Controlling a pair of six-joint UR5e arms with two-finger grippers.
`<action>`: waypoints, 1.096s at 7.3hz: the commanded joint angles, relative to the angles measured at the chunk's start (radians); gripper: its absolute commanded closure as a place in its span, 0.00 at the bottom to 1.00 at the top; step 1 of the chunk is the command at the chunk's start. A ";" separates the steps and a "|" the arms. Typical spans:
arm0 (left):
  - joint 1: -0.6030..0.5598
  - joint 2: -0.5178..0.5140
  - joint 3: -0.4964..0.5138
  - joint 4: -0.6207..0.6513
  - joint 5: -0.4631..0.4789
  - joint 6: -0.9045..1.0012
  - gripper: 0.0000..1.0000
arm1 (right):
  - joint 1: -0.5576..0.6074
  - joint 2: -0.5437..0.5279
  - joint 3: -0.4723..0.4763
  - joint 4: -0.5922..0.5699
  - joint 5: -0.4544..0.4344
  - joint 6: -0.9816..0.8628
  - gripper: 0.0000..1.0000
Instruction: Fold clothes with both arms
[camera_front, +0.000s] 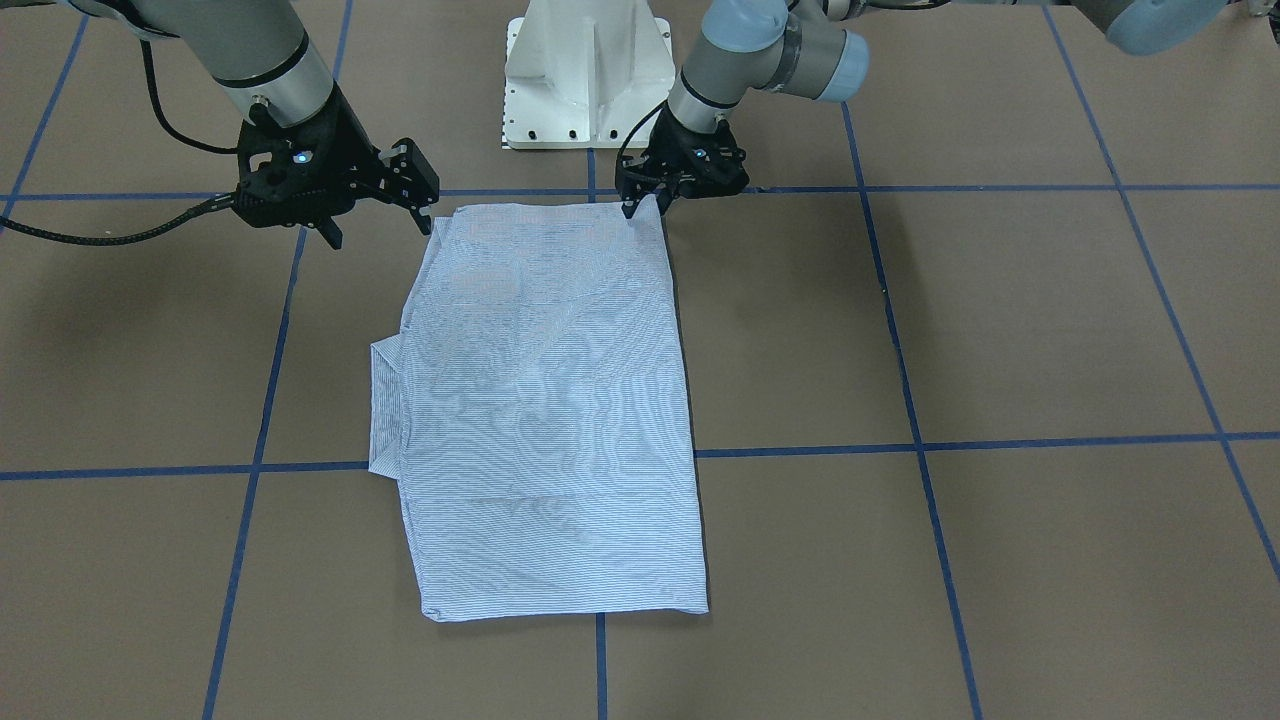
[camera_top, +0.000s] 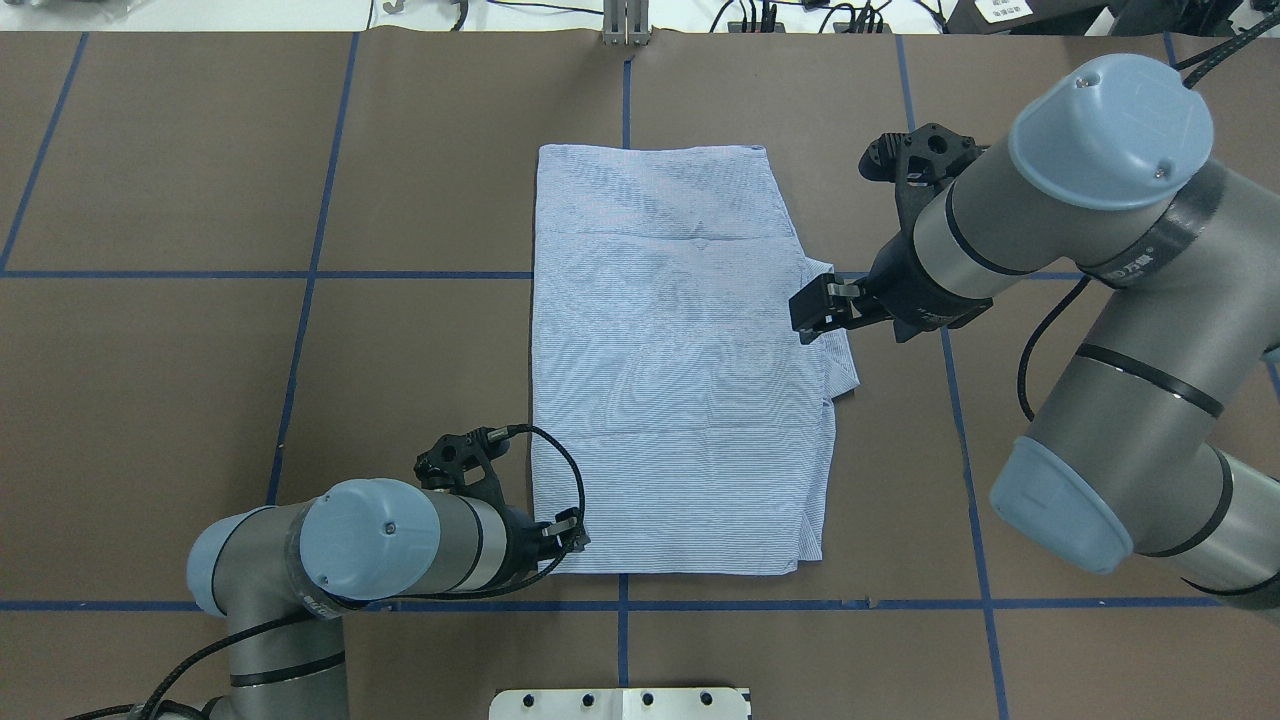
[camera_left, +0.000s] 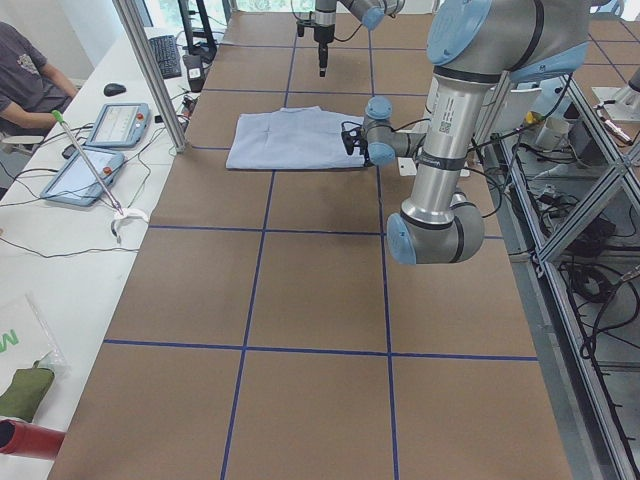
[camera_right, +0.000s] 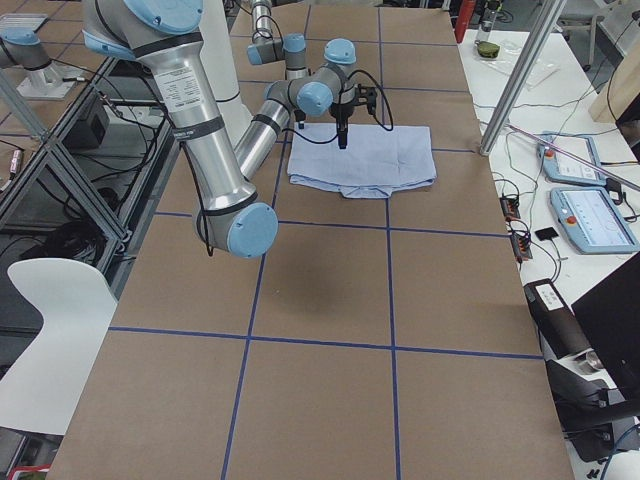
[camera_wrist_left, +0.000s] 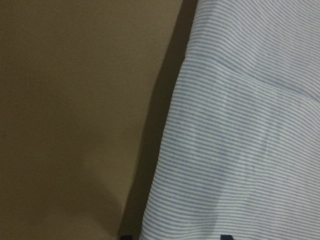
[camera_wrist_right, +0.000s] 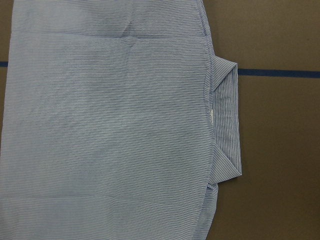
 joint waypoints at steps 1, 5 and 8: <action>0.000 -0.003 0.000 0.001 0.000 0.000 0.48 | 0.000 0.000 -0.001 0.000 0.000 0.000 0.00; -0.002 -0.006 0.000 0.001 -0.002 -0.025 1.00 | 0.000 -0.009 0.017 0.000 -0.003 0.003 0.00; -0.005 -0.006 -0.010 0.010 -0.003 -0.029 1.00 | -0.038 -0.006 0.030 0.002 -0.009 0.159 0.00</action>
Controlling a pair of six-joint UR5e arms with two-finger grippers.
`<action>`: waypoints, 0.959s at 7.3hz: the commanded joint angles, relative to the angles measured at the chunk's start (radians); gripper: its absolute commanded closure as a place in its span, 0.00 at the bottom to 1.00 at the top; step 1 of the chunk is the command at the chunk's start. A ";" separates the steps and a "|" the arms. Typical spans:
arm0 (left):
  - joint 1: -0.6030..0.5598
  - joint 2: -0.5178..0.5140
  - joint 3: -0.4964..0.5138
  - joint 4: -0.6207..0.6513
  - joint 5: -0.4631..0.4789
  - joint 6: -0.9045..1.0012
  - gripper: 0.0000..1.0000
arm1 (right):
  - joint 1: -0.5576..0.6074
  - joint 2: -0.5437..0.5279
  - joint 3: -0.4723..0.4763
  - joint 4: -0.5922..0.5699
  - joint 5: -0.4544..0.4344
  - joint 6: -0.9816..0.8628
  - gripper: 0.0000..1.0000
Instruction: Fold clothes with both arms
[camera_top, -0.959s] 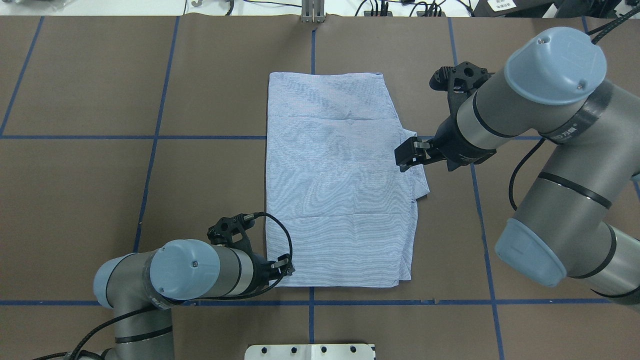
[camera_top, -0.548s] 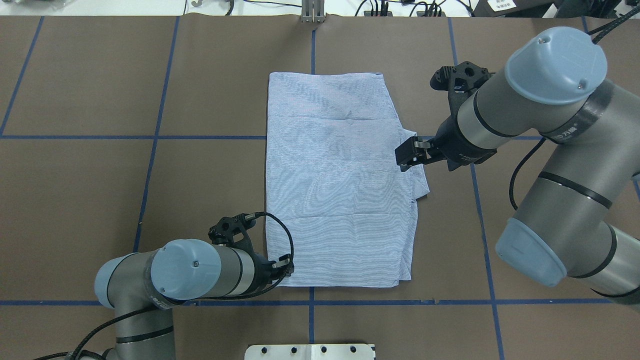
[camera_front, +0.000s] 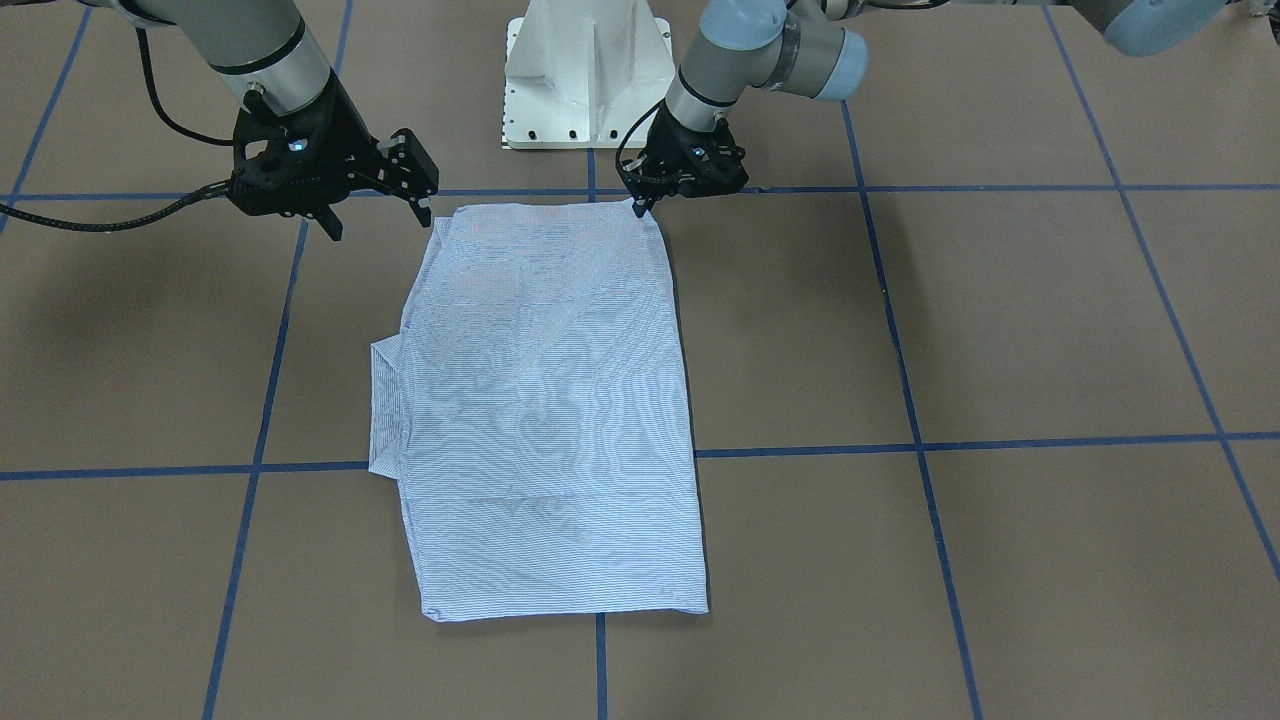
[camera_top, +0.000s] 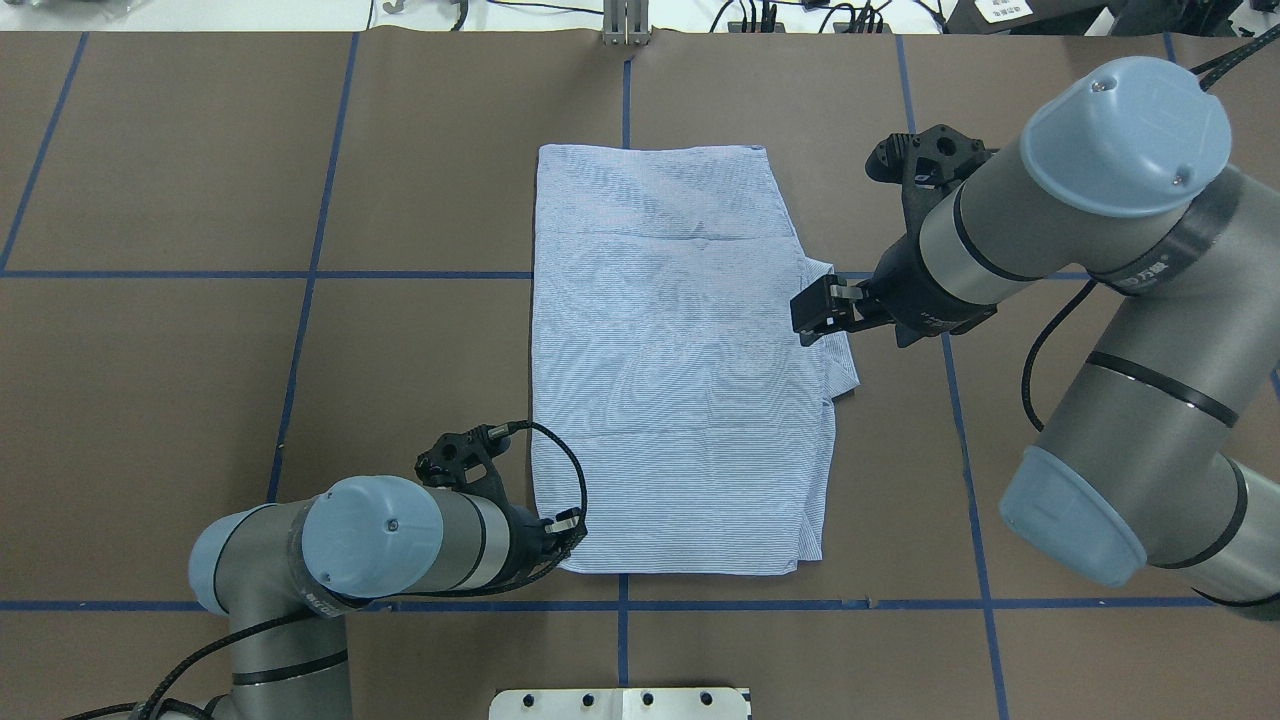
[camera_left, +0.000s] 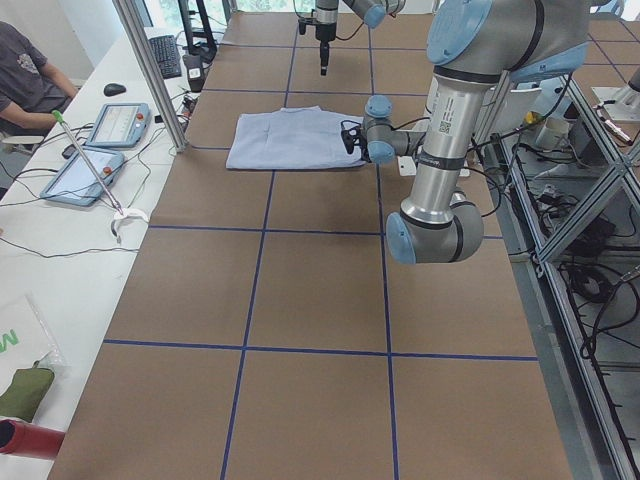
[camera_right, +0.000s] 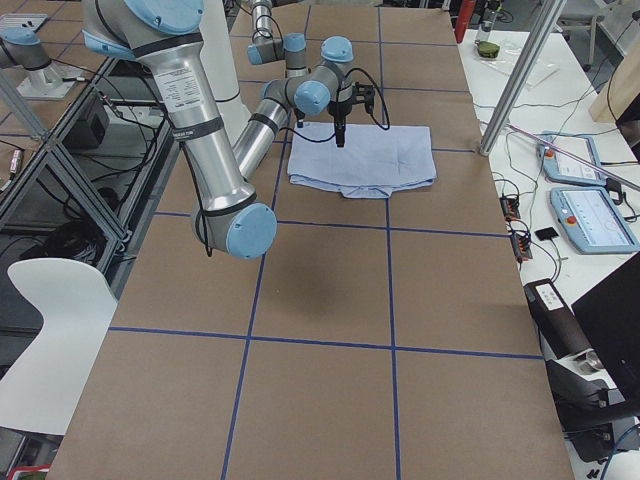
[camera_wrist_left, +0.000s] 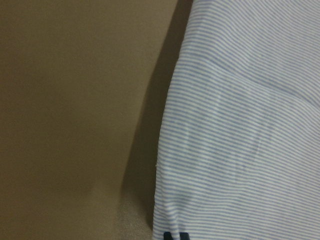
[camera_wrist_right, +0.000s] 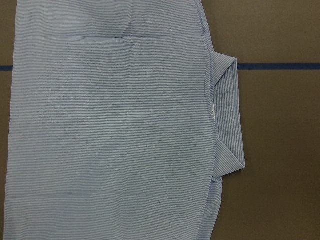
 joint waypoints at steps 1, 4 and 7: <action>-0.001 0.000 -0.005 0.002 0.000 -0.001 1.00 | -0.052 0.000 0.005 0.020 -0.022 0.159 0.00; -0.010 0.001 -0.007 0.002 0.000 -0.001 1.00 | -0.215 -0.020 -0.006 0.091 -0.207 0.375 0.00; -0.010 0.000 -0.005 0.002 0.000 -0.001 1.00 | -0.386 -0.037 -0.024 0.119 -0.359 0.575 0.00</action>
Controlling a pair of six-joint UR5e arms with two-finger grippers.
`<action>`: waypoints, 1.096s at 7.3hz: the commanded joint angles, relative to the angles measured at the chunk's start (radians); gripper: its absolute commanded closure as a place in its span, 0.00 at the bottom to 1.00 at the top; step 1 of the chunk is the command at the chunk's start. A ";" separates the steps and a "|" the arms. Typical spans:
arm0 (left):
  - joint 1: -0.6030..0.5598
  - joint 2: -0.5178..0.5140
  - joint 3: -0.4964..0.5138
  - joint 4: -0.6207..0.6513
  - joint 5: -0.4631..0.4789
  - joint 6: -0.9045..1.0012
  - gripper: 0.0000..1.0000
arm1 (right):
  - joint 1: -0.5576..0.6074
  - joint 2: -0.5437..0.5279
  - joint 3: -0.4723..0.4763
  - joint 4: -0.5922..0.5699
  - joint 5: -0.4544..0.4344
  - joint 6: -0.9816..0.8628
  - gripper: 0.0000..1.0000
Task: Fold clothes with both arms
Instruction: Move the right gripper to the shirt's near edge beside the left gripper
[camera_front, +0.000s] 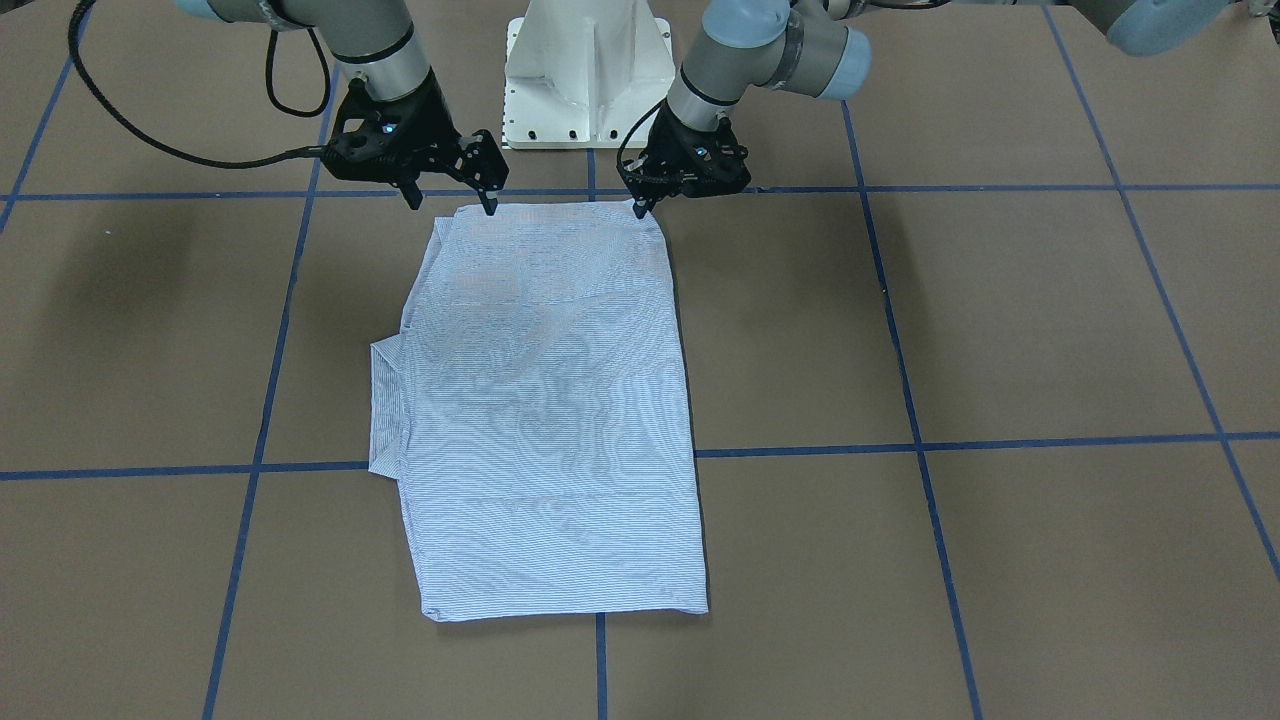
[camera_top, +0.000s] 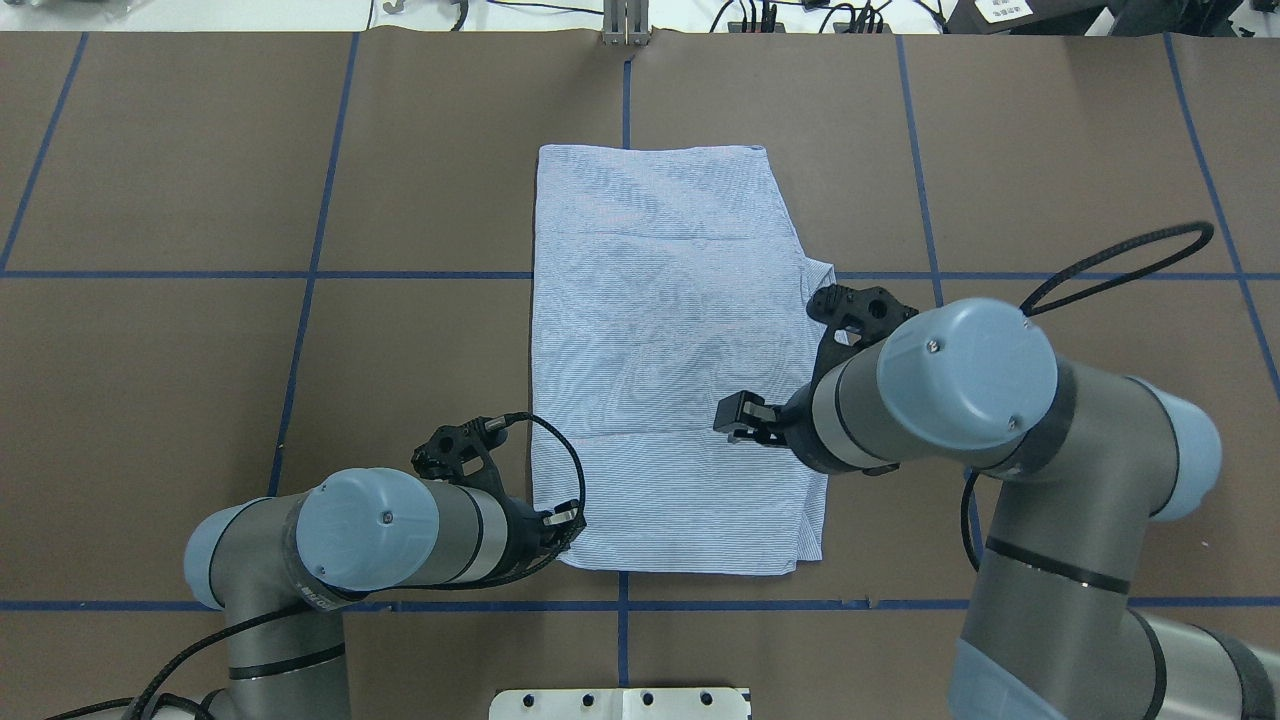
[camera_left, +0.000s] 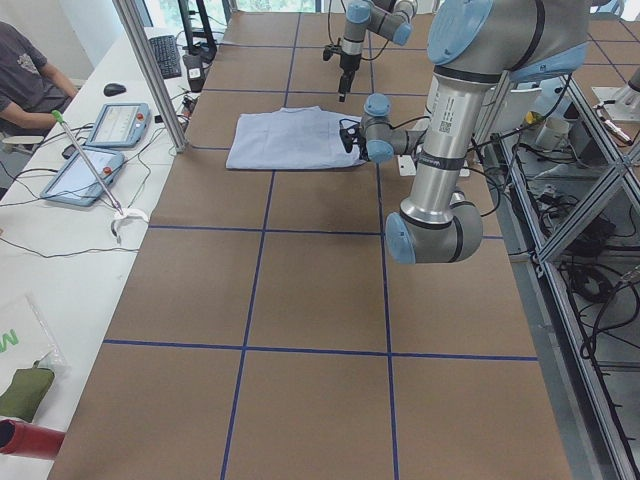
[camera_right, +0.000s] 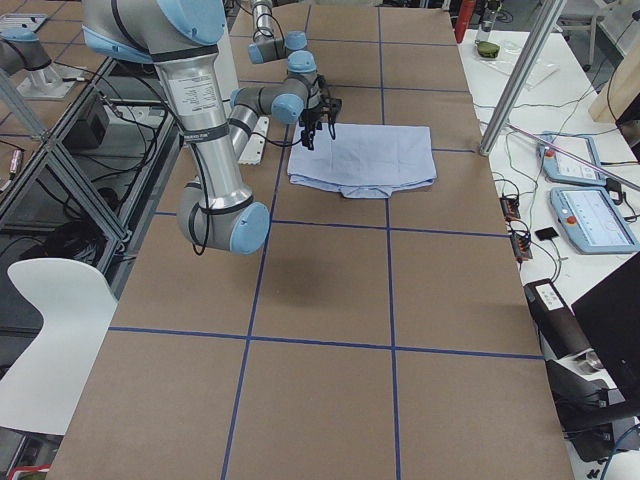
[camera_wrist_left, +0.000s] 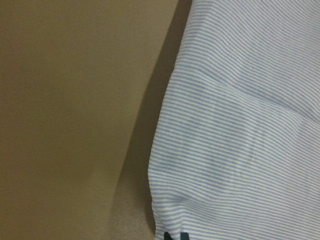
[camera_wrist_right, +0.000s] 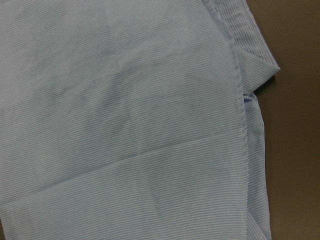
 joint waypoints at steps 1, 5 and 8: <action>-0.001 0.000 0.003 -0.001 0.001 0.000 1.00 | -0.085 0.001 -0.056 0.012 -0.062 0.087 0.00; -0.001 0.000 0.007 -0.001 0.002 0.000 1.00 | -0.105 -0.016 -0.129 0.011 -0.055 0.090 0.00; 0.001 0.000 0.007 -0.001 0.002 0.000 1.00 | -0.110 -0.028 -0.144 0.011 -0.051 0.089 0.00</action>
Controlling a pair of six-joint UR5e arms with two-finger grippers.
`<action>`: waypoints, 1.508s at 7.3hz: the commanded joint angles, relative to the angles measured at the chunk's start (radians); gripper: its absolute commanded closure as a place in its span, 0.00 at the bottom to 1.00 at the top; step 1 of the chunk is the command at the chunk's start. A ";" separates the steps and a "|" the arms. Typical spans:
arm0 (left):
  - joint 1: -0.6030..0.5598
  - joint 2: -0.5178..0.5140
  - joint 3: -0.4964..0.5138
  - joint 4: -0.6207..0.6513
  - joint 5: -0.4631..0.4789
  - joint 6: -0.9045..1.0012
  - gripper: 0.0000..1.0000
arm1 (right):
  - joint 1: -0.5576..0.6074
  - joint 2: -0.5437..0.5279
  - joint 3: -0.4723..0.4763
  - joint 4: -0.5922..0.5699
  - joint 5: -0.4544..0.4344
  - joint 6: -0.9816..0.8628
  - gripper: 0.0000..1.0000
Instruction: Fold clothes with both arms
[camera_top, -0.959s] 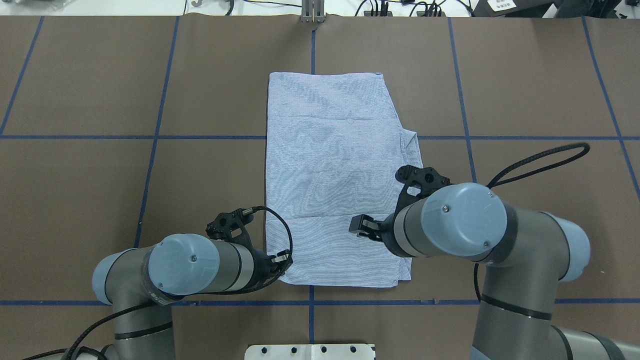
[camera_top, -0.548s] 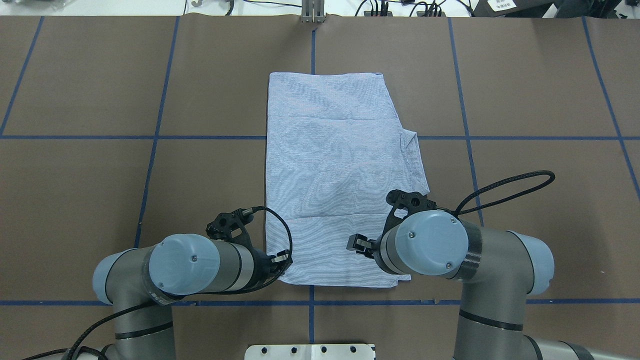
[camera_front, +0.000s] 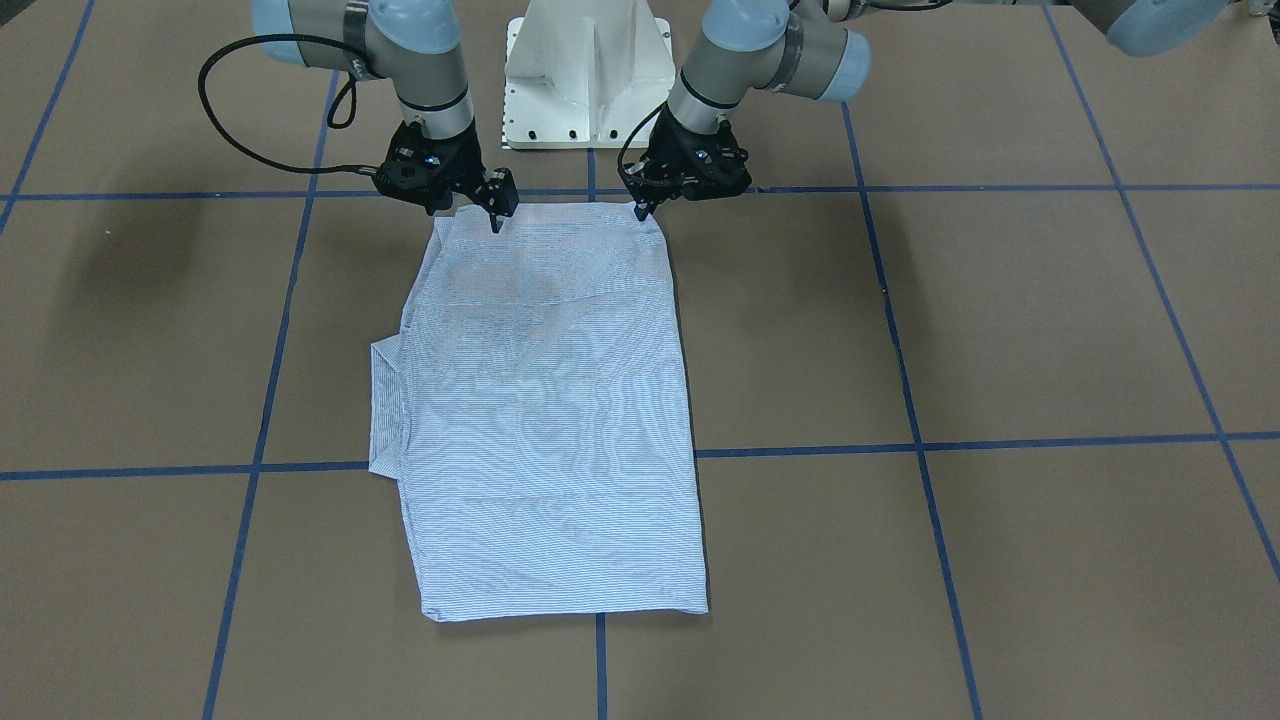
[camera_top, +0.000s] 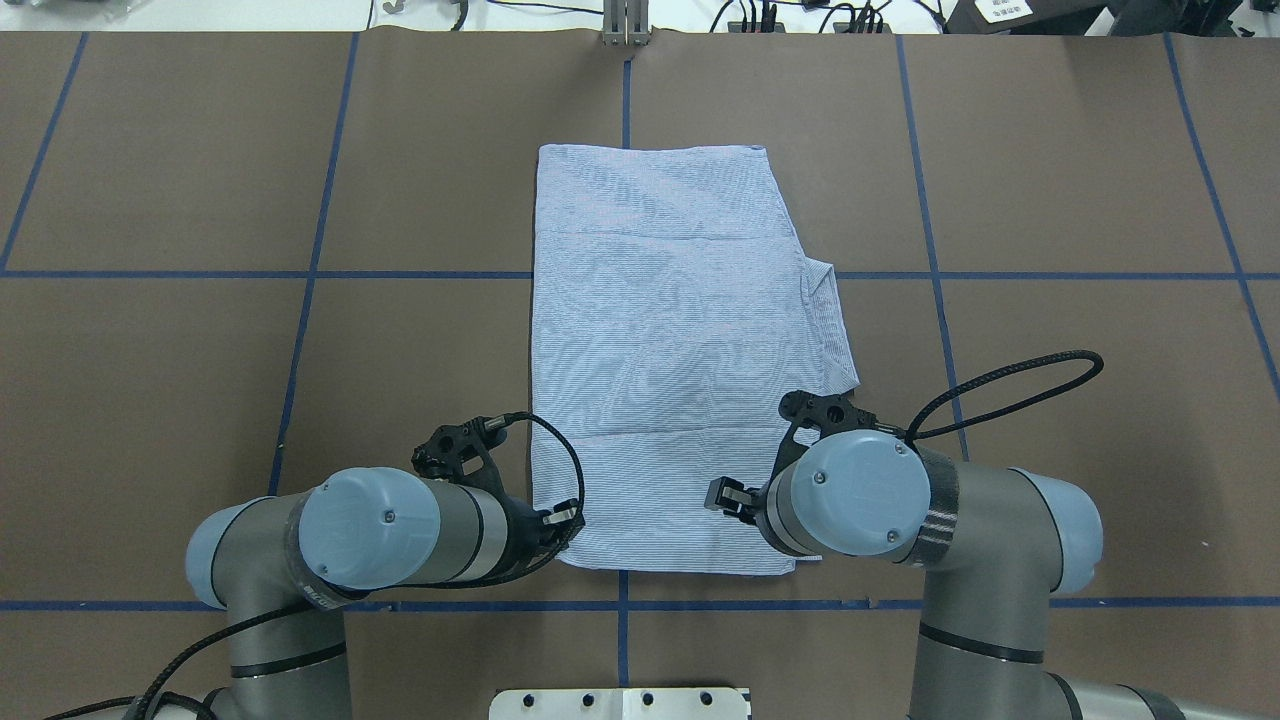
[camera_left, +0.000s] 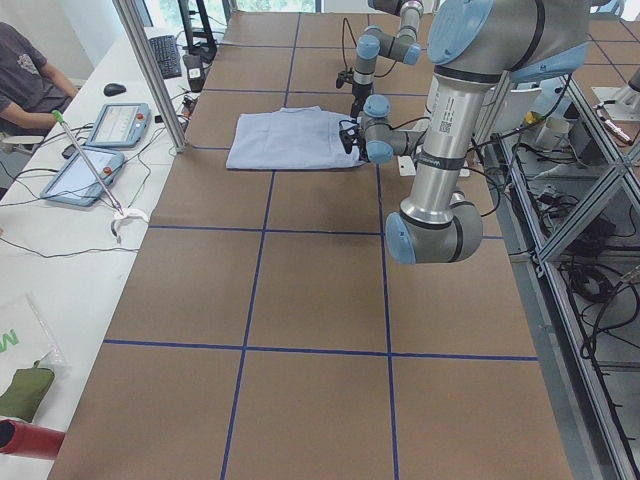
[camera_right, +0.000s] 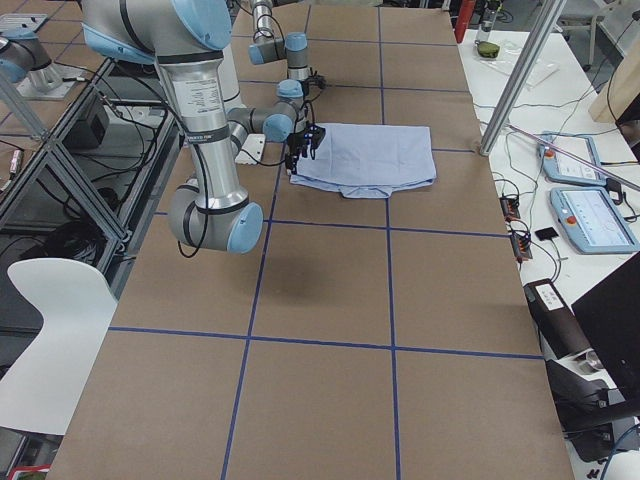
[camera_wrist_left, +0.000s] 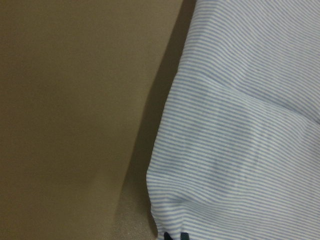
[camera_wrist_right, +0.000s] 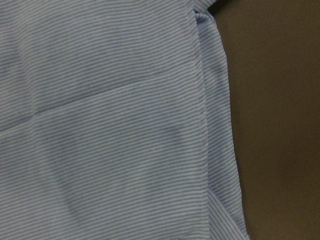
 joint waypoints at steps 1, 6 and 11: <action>-0.001 0.000 0.000 0.000 0.000 0.000 1.00 | -0.007 0.003 -0.010 0.000 0.000 -0.001 0.00; -0.001 0.000 -0.001 0.000 0.000 0.000 1.00 | -0.007 0.001 -0.049 0.000 0.002 -0.005 0.00; -0.001 0.002 -0.004 0.002 0.002 0.000 1.00 | -0.007 0.005 -0.052 0.002 0.000 -0.002 0.40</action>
